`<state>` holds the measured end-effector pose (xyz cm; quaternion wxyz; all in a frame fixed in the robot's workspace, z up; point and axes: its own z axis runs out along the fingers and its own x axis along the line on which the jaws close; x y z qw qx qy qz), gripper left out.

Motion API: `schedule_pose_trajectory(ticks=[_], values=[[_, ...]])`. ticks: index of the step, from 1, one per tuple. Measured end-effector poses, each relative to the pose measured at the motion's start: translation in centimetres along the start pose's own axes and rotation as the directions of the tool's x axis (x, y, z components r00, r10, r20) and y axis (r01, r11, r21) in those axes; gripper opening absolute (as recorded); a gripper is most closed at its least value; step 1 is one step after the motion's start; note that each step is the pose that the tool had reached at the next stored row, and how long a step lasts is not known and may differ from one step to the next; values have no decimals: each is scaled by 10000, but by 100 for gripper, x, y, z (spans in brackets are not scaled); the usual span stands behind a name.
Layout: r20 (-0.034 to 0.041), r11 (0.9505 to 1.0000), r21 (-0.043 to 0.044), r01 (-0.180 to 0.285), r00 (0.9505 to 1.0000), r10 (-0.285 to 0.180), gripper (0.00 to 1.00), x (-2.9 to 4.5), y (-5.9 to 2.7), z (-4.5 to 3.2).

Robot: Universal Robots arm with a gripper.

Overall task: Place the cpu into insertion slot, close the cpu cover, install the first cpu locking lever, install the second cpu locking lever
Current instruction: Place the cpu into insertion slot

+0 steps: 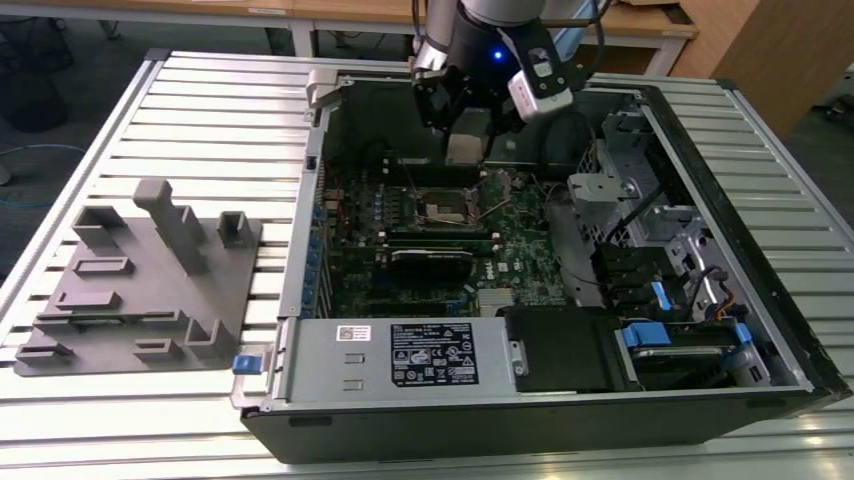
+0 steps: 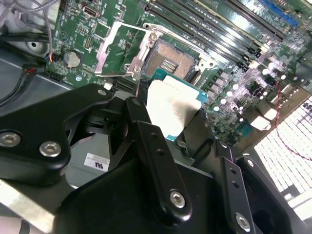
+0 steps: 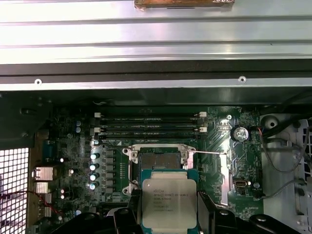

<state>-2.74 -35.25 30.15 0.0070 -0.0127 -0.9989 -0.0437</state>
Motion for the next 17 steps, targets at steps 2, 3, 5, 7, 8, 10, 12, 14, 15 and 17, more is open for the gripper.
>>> schedule_pose_trajectory(ticks=[2, 3, 5, 7, 8, 10, 12, 14, 15, 17], values=[[4, 10000, 1, -1, 10000, 1, 54, 5, -3, 35], [7, 10000, 1, 1, 10000, -1, 54, 10, -5, 53], [12, 10000, 2, 1, 10000, -1, 54, 32, -8, 81], [17, 10000, 2, 1, 10000, -1, 54, 57, -12, 115], [19, 10000, 2, 2, 10000, -2, 54, 67, -14, 134], [25, 10000, 0, 2, 10000, -2, 54, 84, -17, 170], [31, 10000, 0, 3, 10000, -3, 54, 92, -21, 206], [37, 10000, 0, 4, 10000, -4, 54, 93, -24, 243], [38, 10000, -1, 5, 10000, -5, 54, 93, -25, 251], [38, 10000, 1, 3, 10000, -3, 54, 93, -26, 271]])
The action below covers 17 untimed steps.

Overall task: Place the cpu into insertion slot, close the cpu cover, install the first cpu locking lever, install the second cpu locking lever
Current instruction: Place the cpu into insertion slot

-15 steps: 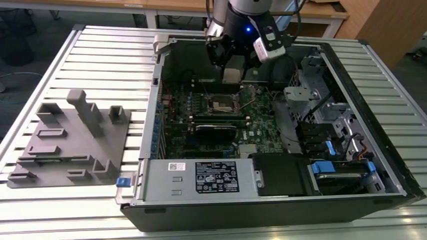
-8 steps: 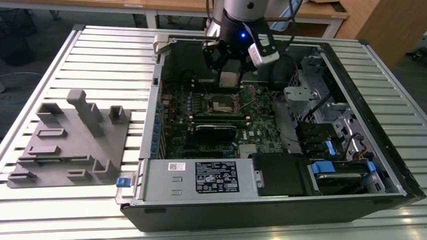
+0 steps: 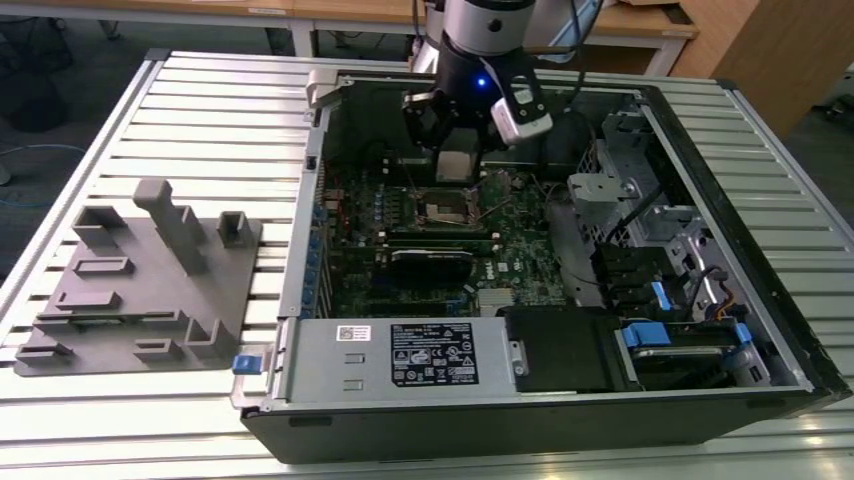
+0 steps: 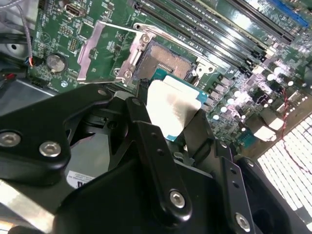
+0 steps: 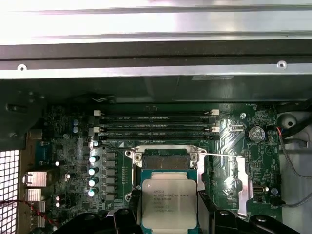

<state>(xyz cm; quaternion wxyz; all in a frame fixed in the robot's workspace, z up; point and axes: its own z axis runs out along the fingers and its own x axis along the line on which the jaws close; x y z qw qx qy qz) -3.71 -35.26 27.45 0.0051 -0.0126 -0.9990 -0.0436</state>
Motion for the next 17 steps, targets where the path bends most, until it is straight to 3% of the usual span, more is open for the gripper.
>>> schedule_pose_trajectory(ticks=[6, 10, 13, 17], values=[[2, 10000, -1, 0, 10000, 0, 54, -1, -9, 109], [8, 10000, 5, -68, 10000, 68, 54, -1, -12, 135], [55, 9981, -4, -617, 9981, 617, 54, -2, -14, 159], [116, 9912, -17, -1323, 9911, 1324, 54, -2, -17, 191]])
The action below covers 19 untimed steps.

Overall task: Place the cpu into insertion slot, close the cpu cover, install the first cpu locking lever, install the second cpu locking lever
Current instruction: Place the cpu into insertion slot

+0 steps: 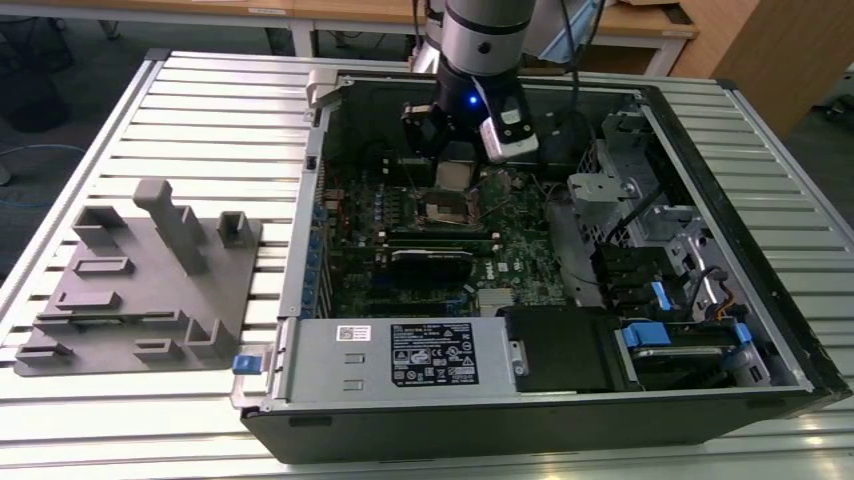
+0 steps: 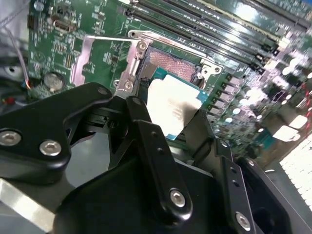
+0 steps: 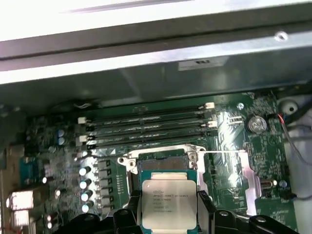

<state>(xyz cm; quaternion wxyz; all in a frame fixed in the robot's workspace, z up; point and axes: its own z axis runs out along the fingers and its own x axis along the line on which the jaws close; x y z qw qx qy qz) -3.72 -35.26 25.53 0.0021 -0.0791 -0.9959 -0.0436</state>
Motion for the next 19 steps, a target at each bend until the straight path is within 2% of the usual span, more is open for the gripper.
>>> schedule_pose_trajectory(ticks=[2, 7, 12, 19], values=[[27, 9994, -1, -332, 9994, 332, 54, 0, -1, 7], [33, 9993, -5, -379, 9993, 379, 54, 0, -1, 9], [85, 9951, -14, -985, 9951, 985, 54, 0, -1, 13], [107, 9922, -22, -1245, 9922, 1245, 54, 0, -1, 14]])
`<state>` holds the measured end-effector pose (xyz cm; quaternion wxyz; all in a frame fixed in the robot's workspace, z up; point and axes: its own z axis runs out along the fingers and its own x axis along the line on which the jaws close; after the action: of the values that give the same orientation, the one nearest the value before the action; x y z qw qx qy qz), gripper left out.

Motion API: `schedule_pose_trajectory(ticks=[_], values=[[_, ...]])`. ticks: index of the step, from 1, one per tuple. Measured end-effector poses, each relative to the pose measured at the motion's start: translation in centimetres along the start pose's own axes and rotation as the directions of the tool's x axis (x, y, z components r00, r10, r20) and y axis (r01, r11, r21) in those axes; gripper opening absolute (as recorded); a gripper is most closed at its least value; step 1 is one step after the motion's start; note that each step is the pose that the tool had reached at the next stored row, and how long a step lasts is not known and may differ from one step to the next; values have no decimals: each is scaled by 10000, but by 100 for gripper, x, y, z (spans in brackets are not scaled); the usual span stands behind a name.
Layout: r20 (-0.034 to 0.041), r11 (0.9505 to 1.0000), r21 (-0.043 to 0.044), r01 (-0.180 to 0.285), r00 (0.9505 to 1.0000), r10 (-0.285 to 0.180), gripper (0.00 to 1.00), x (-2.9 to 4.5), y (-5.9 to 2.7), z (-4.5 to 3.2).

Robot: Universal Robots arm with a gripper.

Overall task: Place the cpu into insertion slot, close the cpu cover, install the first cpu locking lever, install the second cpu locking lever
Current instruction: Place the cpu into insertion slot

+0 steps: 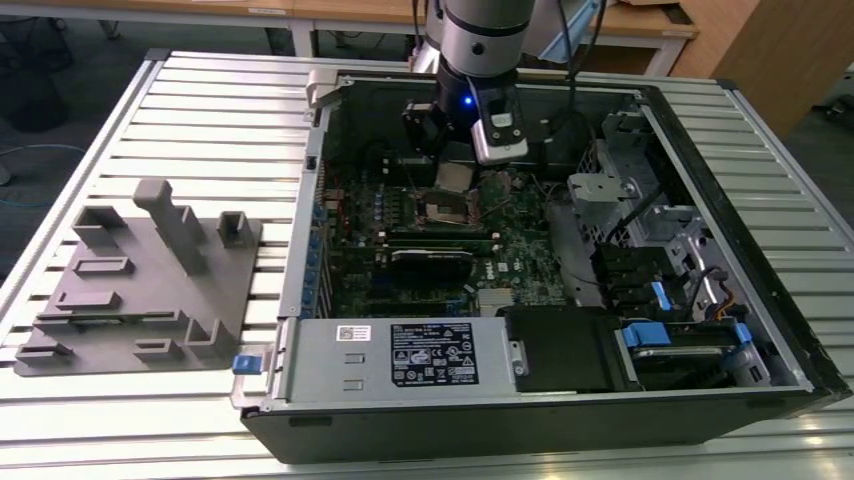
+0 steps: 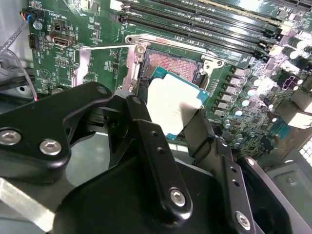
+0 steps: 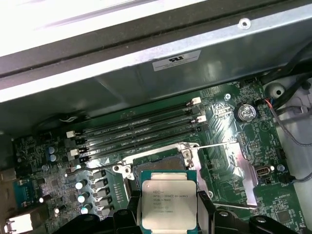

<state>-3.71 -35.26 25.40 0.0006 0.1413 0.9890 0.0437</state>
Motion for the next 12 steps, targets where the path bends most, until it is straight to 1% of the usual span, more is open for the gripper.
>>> schedule_pose_trajectory(ticks=[12], values=[[16, 9998, -2, -184, 9998, 184, 54, 0, 0, 0]])
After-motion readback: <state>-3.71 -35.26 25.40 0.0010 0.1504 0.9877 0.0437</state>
